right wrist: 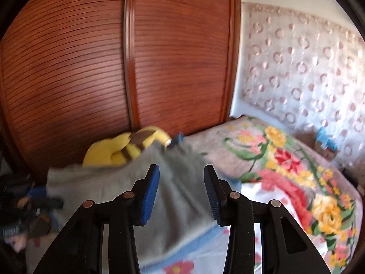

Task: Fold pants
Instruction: 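Lower the shorts onto the jeans with both tools, then open both tools and pull them back from the stacked shorts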

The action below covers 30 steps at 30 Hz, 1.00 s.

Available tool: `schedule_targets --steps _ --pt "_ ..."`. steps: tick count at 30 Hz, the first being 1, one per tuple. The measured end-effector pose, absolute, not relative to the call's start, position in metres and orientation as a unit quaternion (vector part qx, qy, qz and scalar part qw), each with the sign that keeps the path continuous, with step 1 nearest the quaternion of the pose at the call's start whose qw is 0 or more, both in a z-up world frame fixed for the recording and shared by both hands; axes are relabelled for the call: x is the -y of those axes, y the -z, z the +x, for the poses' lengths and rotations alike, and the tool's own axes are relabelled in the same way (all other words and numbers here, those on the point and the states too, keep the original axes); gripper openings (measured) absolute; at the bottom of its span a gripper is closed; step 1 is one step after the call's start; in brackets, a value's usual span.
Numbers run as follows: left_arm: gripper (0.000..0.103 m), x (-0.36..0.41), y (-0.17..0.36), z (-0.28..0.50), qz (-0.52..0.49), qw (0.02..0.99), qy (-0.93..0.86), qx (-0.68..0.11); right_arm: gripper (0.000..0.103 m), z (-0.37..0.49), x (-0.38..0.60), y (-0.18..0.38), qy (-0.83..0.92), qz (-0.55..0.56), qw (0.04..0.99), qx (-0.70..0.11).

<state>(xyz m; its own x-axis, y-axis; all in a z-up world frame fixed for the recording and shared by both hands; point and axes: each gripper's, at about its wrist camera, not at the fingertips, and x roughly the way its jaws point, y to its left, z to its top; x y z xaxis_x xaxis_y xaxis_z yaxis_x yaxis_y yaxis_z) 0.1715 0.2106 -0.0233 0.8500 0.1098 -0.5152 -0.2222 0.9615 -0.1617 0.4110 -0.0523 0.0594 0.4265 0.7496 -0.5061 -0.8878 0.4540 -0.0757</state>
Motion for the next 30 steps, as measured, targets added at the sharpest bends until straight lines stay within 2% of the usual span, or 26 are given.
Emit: schedule_targets --steps 9,19,26,28,30 --pt "0.018 -0.216 0.031 0.17 -0.113 0.95 -0.103 -0.273 0.042 0.452 0.059 -0.033 -0.452 -0.164 0.836 -0.263" --pt "0.029 -0.211 0.023 0.159 -0.096 0.952 -0.119 -0.266 0.042 0.412 0.07 -0.032 -0.461 -0.129 0.842 -0.249" --pt "0.048 -0.205 0.012 0.145 -0.081 0.956 -0.114 -0.259 0.042 0.374 0.089 -0.032 -0.464 -0.118 0.845 -0.237" --pt "0.05 -0.2 0.008 0.14 -0.073 0.957 -0.111 -0.257 0.042 0.364 0.094 -0.032 -0.463 -0.117 0.846 -0.235" --pt "0.061 -0.197 0.004 0.136 -0.068 0.959 -0.109 -0.254 0.042 0.353 0.101 -0.034 -0.46 -0.117 0.849 -0.231"
